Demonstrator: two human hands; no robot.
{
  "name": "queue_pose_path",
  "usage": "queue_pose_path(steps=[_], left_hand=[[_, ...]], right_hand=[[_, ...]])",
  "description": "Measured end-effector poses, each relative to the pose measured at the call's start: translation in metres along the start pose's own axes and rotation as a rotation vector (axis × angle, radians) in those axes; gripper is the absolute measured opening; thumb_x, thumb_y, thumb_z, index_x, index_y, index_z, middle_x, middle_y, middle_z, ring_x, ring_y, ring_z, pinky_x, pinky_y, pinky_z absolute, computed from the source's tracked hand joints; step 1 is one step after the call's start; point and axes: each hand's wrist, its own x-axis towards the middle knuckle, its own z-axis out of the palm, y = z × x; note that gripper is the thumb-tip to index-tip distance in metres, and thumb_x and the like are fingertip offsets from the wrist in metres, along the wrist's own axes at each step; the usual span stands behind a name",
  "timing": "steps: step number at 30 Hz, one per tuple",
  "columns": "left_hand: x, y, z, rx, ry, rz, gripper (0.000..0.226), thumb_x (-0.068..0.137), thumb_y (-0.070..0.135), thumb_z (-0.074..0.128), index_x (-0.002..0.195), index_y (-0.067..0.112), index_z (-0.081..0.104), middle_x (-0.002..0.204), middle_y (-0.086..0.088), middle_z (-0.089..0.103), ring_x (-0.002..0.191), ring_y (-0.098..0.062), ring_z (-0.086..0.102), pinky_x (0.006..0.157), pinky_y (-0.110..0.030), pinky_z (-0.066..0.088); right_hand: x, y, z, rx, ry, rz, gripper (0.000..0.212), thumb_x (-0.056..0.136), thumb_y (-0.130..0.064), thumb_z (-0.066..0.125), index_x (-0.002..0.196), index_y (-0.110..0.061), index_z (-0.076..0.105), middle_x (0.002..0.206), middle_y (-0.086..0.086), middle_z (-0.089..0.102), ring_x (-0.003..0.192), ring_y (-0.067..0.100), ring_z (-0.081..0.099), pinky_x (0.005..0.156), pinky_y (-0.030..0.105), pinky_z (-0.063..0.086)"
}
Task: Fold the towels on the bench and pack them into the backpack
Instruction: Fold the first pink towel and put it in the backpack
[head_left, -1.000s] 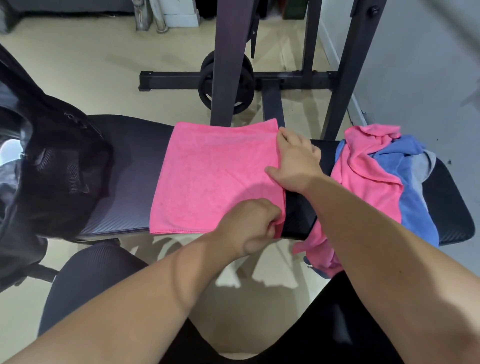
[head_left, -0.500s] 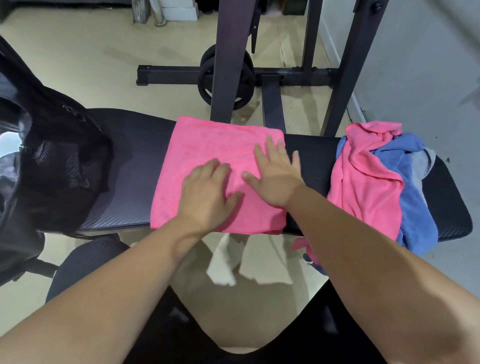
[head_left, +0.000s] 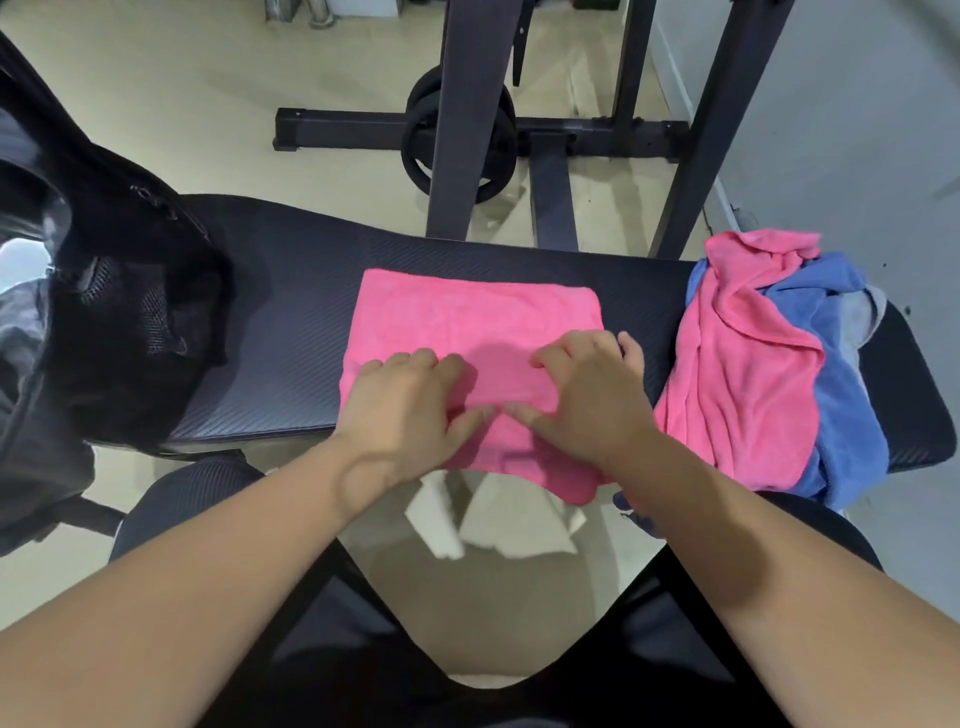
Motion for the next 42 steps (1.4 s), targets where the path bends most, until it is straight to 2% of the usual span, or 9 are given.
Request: queue_pose_path(steps=[4,7,11,14,17,22,26,33,42], left_hand=[[0.016,-0.017,0.009,0.043,0.017,-0.031,0.057,0.085,0.06,0.039,0.115,0.017,0.058,0.113,-0.01,0.056,0.099,-0.038,0.055,0.082,-0.048,0.048],[0.024,-0.029,0.017,0.015,-0.161,-0.155,0.083,0.091,0.071,0.032,0.157,0.022,0.023,0.166,-0.011,0.015,0.15,-0.038,0.018,0.118,-0.059,0.016],[0.02,-0.032,0.03,-0.053,-0.278,-0.248,0.094,0.089,0.08,0.019,0.16,0.025,-0.006,0.168,-0.006,-0.015,0.154,-0.031,-0.012,0.121,-0.062,-0.002],[0.011,-0.022,0.024,0.048,-0.26,-0.226,0.091,0.089,0.078,0.022,0.16,0.021,0.014,0.165,-0.016,0.015,0.15,-0.038,0.018,0.117,-0.066,0.008],[0.005,-0.02,0.006,0.119,-0.056,-0.12,0.068,0.088,0.072,0.029,0.118,0.019,0.06,0.112,-0.012,0.062,0.104,-0.037,0.057,0.099,-0.056,0.038],[0.021,-0.037,-0.006,-0.056,-0.053,-0.164,0.038,0.099,0.034,0.044,0.135,0.021,0.048,0.11,-0.013,0.063,0.097,-0.04,0.061,0.078,-0.046,0.049],[0.04,-0.049,-0.002,-0.038,-0.068,-0.181,0.016,0.092,0.01,0.046,0.106,0.011,0.053,0.09,-0.01,0.052,0.086,-0.041,0.061,0.068,-0.045,0.049],[0.054,-0.054,-0.011,0.169,-0.098,-0.168,0.018,0.092,0.018,0.05,0.098,0.015,0.067,0.107,-0.011,0.051,0.096,-0.033,0.047,0.072,-0.04,0.034],[0.076,-0.077,-0.024,-0.038,-0.349,-0.169,0.015,0.085,0.013,0.058,0.092,0.009,0.07,0.093,-0.01,0.071,0.088,-0.033,0.064,0.079,-0.044,0.056]], right_hand=[[0.015,0.001,-0.001,0.025,0.138,-0.013,0.056,0.09,-0.063,0.054,0.13,-0.025,0.06,0.136,0.007,0.054,0.131,0.031,0.043,0.117,0.057,0.022],[0.029,0.003,0.005,0.046,-0.053,-0.014,0.075,0.097,-0.066,0.037,0.159,-0.027,0.023,0.169,0.008,0.01,0.155,0.032,0.008,0.122,0.061,0.004],[0.027,0.002,0.019,0.027,-0.146,0.035,0.079,0.096,-0.072,0.025,0.161,-0.031,0.006,0.17,0.004,-0.002,0.156,0.03,-0.005,0.121,0.064,-0.003],[0.017,-0.001,0.021,0.007,-0.119,0.05,0.078,0.095,-0.073,0.022,0.161,-0.034,0.01,0.17,0.001,0.003,0.156,0.028,-0.001,0.12,0.064,-0.005],[0.004,0.0,0.021,0.029,-0.063,0.046,0.073,0.095,-0.072,0.025,0.155,-0.032,0.032,0.165,0.002,0.026,0.152,0.029,0.018,0.118,0.065,-0.001],[0.009,0.006,0.01,0.099,0.168,0.078,0.033,0.097,-0.04,0.048,0.12,-0.026,0.067,0.114,0.001,0.061,0.107,0.03,0.054,0.105,0.051,0.032],[0.029,0.019,0.006,0.035,0.171,0.084,0.042,0.096,-0.015,0.052,0.137,-0.022,0.059,0.126,0.004,0.06,0.106,0.033,0.054,0.088,0.045,0.04],[0.048,0.029,-0.005,-0.099,0.013,0.056,0.023,0.094,-0.016,0.054,0.113,-0.018,0.065,0.109,0.005,0.059,0.103,0.03,0.049,0.085,0.043,0.035],[0.068,0.04,-0.022,0.103,-0.174,0.022,0.008,0.086,-0.018,0.053,0.087,-0.027,0.055,0.089,-0.006,0.059,0.089,0.024,0.054,0.071,0.037,0.042]])
